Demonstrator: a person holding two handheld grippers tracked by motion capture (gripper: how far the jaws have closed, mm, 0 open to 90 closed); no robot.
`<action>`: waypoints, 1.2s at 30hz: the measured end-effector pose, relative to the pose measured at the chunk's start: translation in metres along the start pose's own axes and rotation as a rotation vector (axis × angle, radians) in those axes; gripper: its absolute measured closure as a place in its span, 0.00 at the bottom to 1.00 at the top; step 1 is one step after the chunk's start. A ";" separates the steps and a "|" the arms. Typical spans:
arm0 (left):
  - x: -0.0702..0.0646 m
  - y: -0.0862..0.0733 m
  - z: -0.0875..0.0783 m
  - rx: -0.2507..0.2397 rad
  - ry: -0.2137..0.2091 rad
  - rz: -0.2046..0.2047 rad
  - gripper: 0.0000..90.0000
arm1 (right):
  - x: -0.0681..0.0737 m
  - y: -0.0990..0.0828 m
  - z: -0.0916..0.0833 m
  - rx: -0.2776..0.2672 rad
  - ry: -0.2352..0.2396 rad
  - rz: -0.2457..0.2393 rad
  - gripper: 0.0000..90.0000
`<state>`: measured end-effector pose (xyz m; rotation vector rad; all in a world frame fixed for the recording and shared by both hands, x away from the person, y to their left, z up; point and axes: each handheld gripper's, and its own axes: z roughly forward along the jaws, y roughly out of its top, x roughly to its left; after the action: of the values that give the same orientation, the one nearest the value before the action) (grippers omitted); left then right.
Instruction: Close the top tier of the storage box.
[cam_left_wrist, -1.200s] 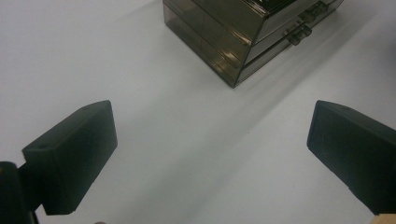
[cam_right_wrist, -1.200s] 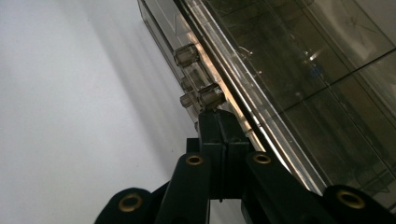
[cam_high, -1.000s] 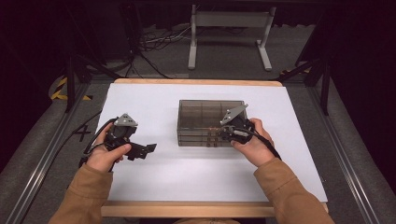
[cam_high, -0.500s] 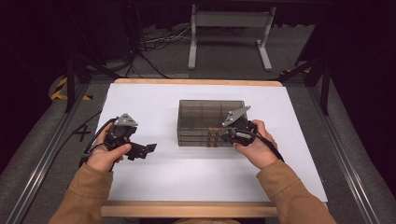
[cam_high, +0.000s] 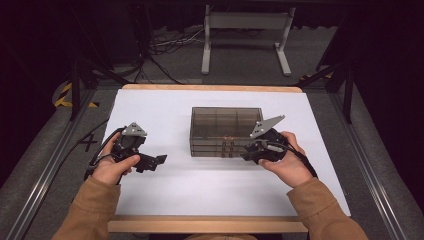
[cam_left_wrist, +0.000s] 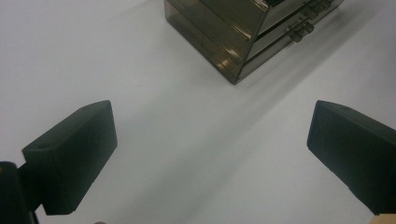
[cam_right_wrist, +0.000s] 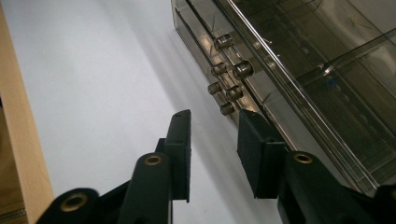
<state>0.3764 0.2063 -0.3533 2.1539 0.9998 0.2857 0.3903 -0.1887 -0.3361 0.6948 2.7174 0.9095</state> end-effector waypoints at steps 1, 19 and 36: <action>0.000 -0.001 0.000 0.000 -0.001 0.001 0.02 | 0.000 -0.001 -0.002 -0.005 -0.004 0.002 0.68; 0.000 -0.001 0.000 0.006 0.002 0.008 0.02 | -0.014 -0.032 -0.029 -0.030 -0.029 0.012 0.45; 0.003 -0.004 -0.001 0.006 0.011 -0.012 0.02 | -0.035 -0.078 -0.055 -0.069 -0.104 0.123 0.41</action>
<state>0.3753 0.2111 -0.3555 2.1533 1.0205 0.2892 0.3738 -0.2893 -0.3387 0.8776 2.5640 0.9614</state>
